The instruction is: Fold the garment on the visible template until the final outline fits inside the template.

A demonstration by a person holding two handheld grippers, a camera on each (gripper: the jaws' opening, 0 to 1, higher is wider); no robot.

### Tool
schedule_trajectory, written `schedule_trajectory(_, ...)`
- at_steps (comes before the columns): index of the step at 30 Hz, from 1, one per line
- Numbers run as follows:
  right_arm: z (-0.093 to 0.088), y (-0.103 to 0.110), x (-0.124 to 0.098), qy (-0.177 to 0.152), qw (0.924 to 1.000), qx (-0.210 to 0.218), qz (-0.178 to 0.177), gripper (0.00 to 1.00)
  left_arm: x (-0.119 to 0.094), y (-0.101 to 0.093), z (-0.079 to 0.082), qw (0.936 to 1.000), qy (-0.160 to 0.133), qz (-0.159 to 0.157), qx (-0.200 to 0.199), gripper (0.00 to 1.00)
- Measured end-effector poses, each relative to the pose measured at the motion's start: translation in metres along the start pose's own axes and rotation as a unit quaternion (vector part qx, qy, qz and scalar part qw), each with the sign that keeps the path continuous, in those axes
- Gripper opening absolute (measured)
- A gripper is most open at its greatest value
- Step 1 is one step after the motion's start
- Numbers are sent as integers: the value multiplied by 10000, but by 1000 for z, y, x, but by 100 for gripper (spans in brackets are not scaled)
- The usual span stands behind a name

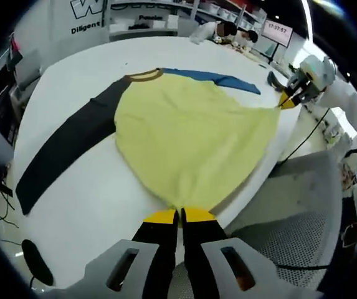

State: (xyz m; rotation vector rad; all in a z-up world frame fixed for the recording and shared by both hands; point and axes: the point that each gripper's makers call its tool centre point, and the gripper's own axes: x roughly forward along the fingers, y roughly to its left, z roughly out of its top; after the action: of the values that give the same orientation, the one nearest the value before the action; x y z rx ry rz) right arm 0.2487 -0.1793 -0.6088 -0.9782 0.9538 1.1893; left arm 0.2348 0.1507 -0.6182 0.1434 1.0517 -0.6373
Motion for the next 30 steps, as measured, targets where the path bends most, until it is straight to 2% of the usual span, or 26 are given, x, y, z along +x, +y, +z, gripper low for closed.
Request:
schedule_trajectory(9,-16,24,29,80,9996,112,264,0,23,-8,-28,9988,480,-135,12,0)
schedule_trajectory(13,-21,31,38,62,9992,201,329,0,28,-8,-37,9978,646,-62,114,0)
schedule_trajectory(30,-14,56,58,-55,9978,279,592,0,32,8,-54,9955,899,222,176,0)
